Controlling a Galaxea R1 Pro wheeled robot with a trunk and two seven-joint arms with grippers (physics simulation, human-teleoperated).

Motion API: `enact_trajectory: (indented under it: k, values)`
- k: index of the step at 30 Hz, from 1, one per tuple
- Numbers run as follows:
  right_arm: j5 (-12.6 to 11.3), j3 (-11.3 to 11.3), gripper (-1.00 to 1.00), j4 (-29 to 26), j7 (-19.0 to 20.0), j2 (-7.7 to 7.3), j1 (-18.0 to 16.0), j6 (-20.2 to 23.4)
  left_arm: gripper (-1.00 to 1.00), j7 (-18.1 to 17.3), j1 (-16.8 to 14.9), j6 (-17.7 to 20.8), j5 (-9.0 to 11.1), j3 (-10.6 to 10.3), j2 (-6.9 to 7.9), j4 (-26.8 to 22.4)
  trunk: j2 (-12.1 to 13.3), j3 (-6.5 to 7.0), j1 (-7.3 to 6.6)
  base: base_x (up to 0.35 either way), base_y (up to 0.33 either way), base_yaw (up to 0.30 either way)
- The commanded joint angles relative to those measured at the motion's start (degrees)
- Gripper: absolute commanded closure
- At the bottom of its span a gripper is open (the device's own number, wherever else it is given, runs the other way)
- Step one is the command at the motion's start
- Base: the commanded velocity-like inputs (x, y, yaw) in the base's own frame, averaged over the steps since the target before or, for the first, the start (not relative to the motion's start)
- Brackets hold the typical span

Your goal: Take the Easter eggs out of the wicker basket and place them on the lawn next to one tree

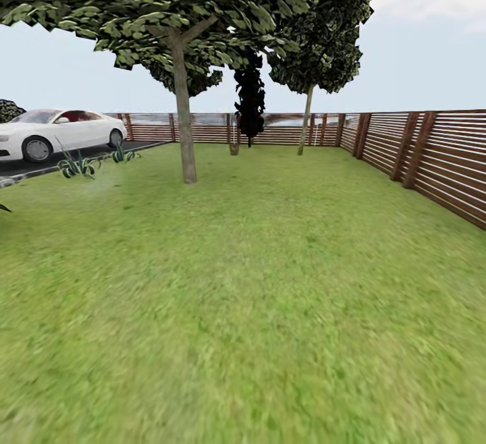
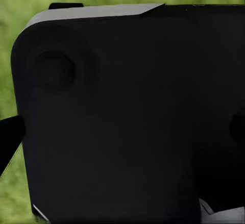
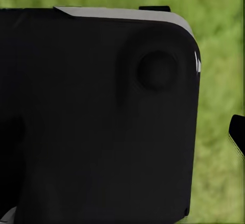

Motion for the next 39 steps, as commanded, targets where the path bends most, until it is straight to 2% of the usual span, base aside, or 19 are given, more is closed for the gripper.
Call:
enact_trajectory:
  k: [1,14,39]
  values:
    - [-0.11,0.01,-1.0,0.05,0.03,0.0,-0.04,-0.21,-1.0,0.05,0.01,0.06,0.01,0.02,0.07,0.14,-0.02,-0.05,0.03,0.329,0.0,0.0]
    - [-0.11,0.01,-1.0,0.05,0.03,0.0,-0.04,-0.19,-1.0,-0.08,-0.05,0.07,0.06,0.11,2.15,0.76,-0.02,-0.05,0.03,0.331,0.0,0.0]
    - [-0.11,0.01,-1.0,0.05,0.03,0.0,-0.05,-0.21,-1.0,-0.17,-0.01,0.08,0.01,0.05,2.01,0.79,-0.02,-0.05,0.03,0.338,0.0,0.0]
